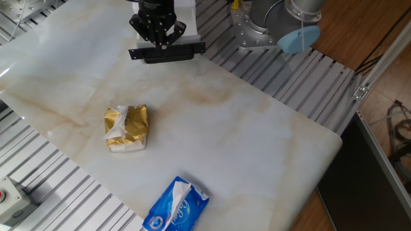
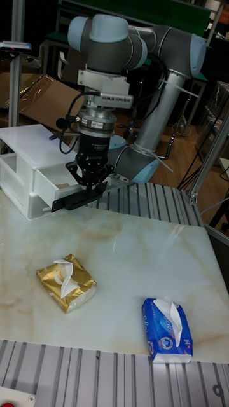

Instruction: Put things in the drawer

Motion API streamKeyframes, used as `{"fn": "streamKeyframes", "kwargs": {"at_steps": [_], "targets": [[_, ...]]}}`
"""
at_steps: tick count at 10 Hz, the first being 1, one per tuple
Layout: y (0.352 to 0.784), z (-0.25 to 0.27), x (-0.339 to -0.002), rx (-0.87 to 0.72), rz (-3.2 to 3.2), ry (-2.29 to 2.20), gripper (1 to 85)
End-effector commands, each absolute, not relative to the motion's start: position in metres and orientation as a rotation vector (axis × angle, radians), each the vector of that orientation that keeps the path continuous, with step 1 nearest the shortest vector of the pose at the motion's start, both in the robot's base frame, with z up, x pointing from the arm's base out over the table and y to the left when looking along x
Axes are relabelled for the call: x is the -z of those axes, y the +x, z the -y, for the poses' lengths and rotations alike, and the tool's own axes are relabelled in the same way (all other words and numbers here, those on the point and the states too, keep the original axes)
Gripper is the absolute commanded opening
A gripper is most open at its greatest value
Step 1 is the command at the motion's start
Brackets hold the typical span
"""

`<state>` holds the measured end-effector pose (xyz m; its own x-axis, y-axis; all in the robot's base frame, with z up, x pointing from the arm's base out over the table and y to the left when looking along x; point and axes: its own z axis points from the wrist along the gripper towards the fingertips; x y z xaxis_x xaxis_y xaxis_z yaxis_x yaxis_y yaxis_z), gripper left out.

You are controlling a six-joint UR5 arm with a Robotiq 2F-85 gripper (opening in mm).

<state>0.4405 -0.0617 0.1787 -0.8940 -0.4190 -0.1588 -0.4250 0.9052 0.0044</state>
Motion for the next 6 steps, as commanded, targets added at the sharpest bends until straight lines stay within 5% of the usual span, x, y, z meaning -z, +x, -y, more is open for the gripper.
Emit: {"fn": "streamKeyframes", "kwargs": {"at_steps": [1,6], "targets": [[0.4304,0.0605,-0.1755,-0.075,-2.945,-0.677,1.0],[0.4220,0.0682,-0.1754,-0.046,-2.974,-0.703,1.0]]}}
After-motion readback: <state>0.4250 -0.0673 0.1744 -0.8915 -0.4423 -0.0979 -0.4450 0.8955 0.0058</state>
